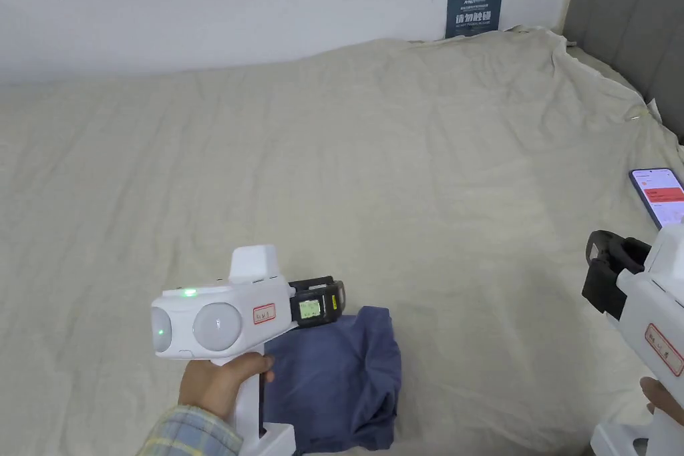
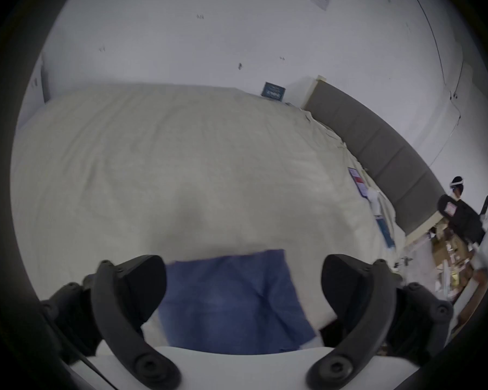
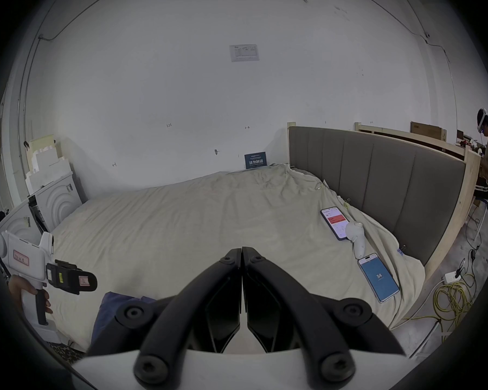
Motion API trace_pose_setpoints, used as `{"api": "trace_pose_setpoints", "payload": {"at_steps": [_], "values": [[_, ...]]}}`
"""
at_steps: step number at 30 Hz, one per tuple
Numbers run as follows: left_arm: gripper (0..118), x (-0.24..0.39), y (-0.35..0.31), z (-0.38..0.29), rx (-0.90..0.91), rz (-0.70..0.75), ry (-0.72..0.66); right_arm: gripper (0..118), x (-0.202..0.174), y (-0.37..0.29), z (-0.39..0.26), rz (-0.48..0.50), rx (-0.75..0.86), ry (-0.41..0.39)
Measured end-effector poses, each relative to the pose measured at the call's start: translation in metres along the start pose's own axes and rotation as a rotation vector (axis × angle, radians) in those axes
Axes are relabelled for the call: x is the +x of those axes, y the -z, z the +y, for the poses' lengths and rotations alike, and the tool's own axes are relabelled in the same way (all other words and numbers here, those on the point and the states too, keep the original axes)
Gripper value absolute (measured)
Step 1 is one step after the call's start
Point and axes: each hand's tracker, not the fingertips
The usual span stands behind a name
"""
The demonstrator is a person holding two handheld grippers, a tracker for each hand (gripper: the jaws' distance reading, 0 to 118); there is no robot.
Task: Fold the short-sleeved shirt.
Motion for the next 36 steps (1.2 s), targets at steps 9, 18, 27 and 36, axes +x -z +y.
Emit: {"api": "trace_pose_setpoints", "payload": {"at_steps": [9,18,27,36], "values": [[0,0.01,0.032,-0.051,0.039,0.096,0.203,0,0.001,-0.002,-0.005,-0.004,-0.014,-0.004],[0,0.061,0.074,-0.106,-0.061,0.048,0.296,0,0.014,0.0,-0.009,-0.026,-0.036,0.01],[0,0.105,0.102,-0.151,-0.065,0.124,0.503,0,0.021,0.001,-0.007,-0.041,-0.039,0.007],[0,0.1,0.098,-0.147,-0.071,0.096,0.48,0,0.022,0.001,-0.009,-0.049,-0.05,0.01]]}}
